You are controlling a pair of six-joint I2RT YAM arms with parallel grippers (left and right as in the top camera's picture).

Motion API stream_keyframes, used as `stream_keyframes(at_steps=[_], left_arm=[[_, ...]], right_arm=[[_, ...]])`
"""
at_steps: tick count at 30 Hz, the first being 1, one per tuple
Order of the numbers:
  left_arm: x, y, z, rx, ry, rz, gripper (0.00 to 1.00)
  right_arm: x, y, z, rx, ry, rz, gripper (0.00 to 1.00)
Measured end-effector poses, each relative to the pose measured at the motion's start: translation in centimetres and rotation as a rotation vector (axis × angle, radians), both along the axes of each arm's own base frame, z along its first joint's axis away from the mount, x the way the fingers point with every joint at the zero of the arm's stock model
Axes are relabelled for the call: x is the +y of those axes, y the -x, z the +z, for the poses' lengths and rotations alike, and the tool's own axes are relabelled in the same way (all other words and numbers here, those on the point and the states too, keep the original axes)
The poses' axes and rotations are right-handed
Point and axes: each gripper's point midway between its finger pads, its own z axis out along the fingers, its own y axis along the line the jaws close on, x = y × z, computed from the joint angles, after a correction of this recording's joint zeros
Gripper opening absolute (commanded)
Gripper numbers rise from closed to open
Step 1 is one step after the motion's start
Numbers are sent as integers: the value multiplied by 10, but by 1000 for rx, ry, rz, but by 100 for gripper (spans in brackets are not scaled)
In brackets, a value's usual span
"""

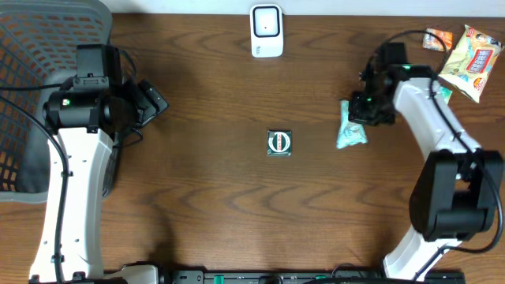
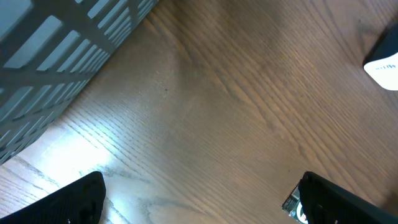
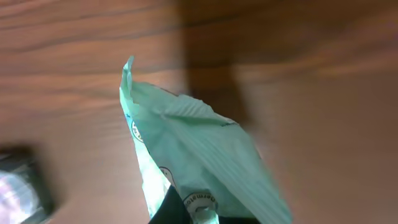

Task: Scan the item barcode

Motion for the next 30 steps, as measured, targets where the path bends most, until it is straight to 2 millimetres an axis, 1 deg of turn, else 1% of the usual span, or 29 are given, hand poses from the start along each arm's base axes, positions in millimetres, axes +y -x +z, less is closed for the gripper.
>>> stream_keyframes(at_steps=[2,4,8,9,14,17,18,19,20,23,24,26,27,30], left_arm=[[0,0,0,0,0,0,98],[0,0,0,0,0,0,97],[0,0,0,0,0,0,98],[0,0,0,0,0,0,98],[0,0,0,0,0,0,98],[0,0,0,0,0,0,98],[0,0,0,0,0,0,98],[0,0,0,0,0,0,98],[0,0,0,0,0,0,98],[0,0,0,0,0,0,98],[0,0,0,0,0,0,98],[0,0,0,0,0,0,98],[0,0,0,0,0,0,98],[0,0,0,0,0,0,98]], right_arm=[[-6,0,4,-19,156,-8,1],[-6,-1,7,-35,282,2,1],[8,-2,7,-62,441,57,1],[15,-1,1,-57,494,84,1],[38,10,-29,5,596,169,1],[51,16,-38,20,631,220,2],[55,19,-39,22,643,235,6],[60,22,-40,24,649,249,13],[64,24,-40,25,650,259,17],[83,35,-43,37,624,296,22],[90,38,-44,42,606,308,25],[104,42,-45,45,562,323,26],[117,44,-45,46,522,337,26],[139,48,-41,62,436,359,21]])
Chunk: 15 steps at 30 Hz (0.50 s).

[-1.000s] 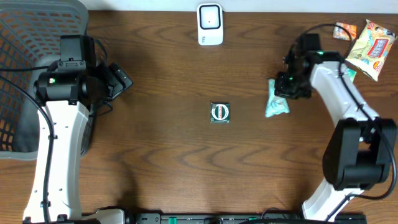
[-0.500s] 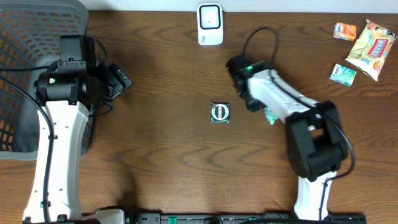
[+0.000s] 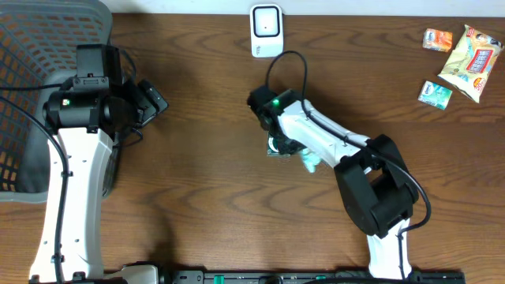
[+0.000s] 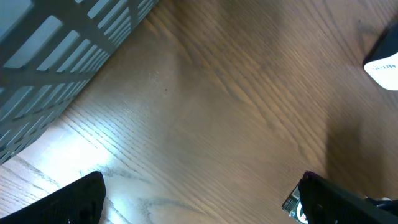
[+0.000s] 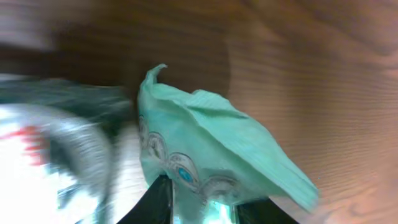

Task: Scan the item barcode

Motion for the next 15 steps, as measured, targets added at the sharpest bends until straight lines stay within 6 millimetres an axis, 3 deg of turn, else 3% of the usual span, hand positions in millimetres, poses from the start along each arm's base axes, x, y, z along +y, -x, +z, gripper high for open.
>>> stream_keyframes(at_steps=[3,6,10,15], left_arm=[[0,0,0,0,0,0,98],[0,0,0,0,0,0,98],[0,0,0,0,0,0,98],[0,0,0,0,0,0,98]], right_arm=[[15,-2,8,10,-59,3,16],[24,-10,18,-7,-98,7,1],[25,-18,27,-21,-112,10,1],[10,-22,28,-10,-104,-21,5]])
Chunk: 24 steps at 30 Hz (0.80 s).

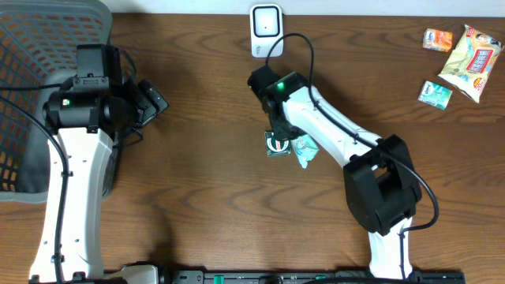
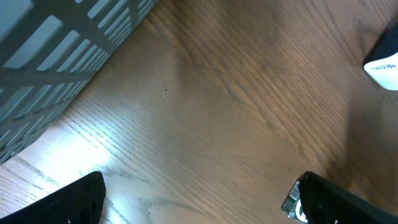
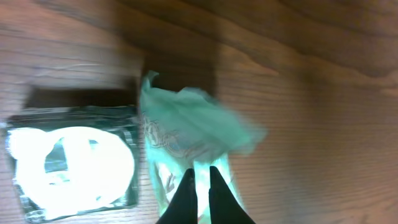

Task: Scan the item barcode

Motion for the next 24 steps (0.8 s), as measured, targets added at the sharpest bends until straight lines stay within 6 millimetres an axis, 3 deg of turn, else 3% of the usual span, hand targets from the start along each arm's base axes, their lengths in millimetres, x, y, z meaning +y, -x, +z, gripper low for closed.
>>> stream_keyframes(at_steps=[5,7,10,12,17,24], left_arm=[[0,0,0,0,0,0,98],[0,0,0,0,0,0,98],[0,0,0,0,0,0,98],[0,0,0,0,0,0,98],[0,0,0,0,0,0,98],[0,0,0,0,0,0,98]], right_arm=[[-4,-1,0,8,-5,-7,2],[-3,-2,0,9,-10,-5,12],[2,-3,4,18,-31,16,43],[9,-3,6,35,-64,54,52],[14,8,5,88,-63,108,54],[-5,16,-18,31,99,96,55]])
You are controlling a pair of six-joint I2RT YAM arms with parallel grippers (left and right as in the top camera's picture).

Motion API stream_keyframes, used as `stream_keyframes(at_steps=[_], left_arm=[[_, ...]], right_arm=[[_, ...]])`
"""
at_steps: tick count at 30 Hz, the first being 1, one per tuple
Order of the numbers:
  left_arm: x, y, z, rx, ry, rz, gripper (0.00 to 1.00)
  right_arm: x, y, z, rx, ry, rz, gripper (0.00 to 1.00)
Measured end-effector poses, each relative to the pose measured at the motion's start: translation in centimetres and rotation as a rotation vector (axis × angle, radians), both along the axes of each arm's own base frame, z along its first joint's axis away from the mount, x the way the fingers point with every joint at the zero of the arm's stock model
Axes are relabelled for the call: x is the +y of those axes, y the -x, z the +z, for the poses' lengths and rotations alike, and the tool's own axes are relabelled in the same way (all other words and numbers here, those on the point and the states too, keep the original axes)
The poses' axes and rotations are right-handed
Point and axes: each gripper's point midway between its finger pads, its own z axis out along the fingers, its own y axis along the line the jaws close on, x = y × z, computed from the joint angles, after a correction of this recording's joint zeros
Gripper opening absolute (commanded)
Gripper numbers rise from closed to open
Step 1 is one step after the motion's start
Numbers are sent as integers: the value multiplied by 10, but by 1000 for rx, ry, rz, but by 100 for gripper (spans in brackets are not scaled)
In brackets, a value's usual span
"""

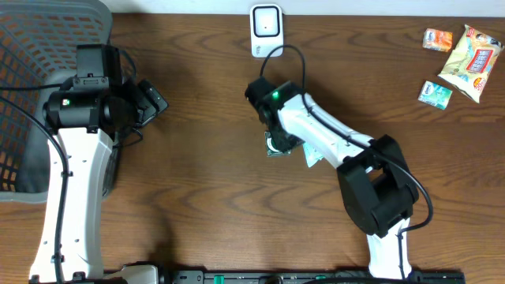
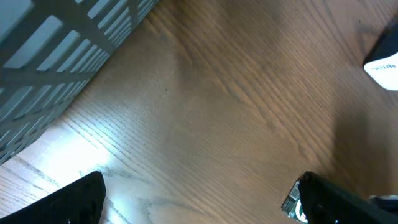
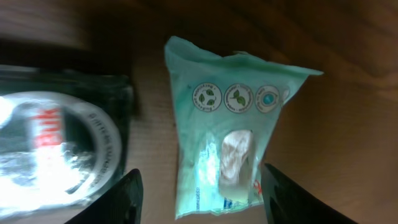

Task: Scan the item barcode

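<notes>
A mint-green packet (image 3: 230, 143) lies flat on the wooden table, between the two fingers of my open right gripper (image 3: 202, 205). Overhead, the packet (image 1: 309, 155) shows just right of a dark square item with a round white label (image 1: 276, 145), with the right gripper (image 1: 286, 136) above both. That dark item (image 3: 56, 149) fills the left of the right wrist view. The white scanner (image 1: 267, 30) stands at the table's far edge. My left gripper (image 1: 155, 99) hangs open over bare wood at the left, holding nothing (image 2: 199, 211).
A grey mesh basket (image 1: 39, 47) stands at the far left, behind the left arm. At the back right lie a yellow snack bag (image 1: 472, 52), a small orange packet (image 1: 438, 38) and a small green packet (image 1: 434, 93).
My right gripper was shut on the mint-green packet beside the dark square item. Now it is open and the packet lies flat on the table. The left arm has not moved.
My right gripper first held the mint-green packet at the right of the table, near the snacks. Then it held it in the middle, by the dark square item, and stayed shut there. Now the packet lies released beside that item.
</notes>
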Motion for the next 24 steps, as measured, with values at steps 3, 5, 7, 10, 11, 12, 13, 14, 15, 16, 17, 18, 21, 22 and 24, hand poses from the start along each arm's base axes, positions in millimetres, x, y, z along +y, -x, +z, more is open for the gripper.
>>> stream_keyframes(at_steps=[3,5,7,10,11,12,13,14,15,16,17,18,21,22,24], left_arm=[[0,0,0,0,0,0,98],[0,0,0,0,0,0,98],[0,0,0,0,0,0,98],[0,0,0,0,0,0,98],[0,0,0,0,0,0,98],[0,0,0,0,0,0,98],[0,0,0,0,0,0,98],[0,0,0,0,0,0,98],[0,0,0,0,0,0,98],[0,0,0,0,0,0,98],[0,0,0,0,0,0,98],[0,0,0,0,0,0,98],[0,0,0,0,0,0,98],[0,0,0,0,0,0,98],[0,0,0,0,0,0,98]], right_arm=[[-7,3,-10,-19,51,6,54],[-8,3,-14,-35,62,9,54],[-9,0,-18,-58,66,8,54],[-13,-2,-27,-92,82,10,52],[-15,-2,-29,-100,94,12,50],[-20,-4,-29,-124,116,14,47],[-22,-5,-29,-138,125,16,29],[-25,-5,-30,-155,144,14,18],[-27,-5,-30,-160,154,15,11],[-30,-4,-32,-163,164,14,4],[-32,-3,-32,-165,175,13,1],[-33,-3,-32,-163,183,16,1],[-34,-1,-31,-151,185,18,1],[-33,0,-31,-136,177,16,1],[-31,3,-30,-95,143,2,1]])
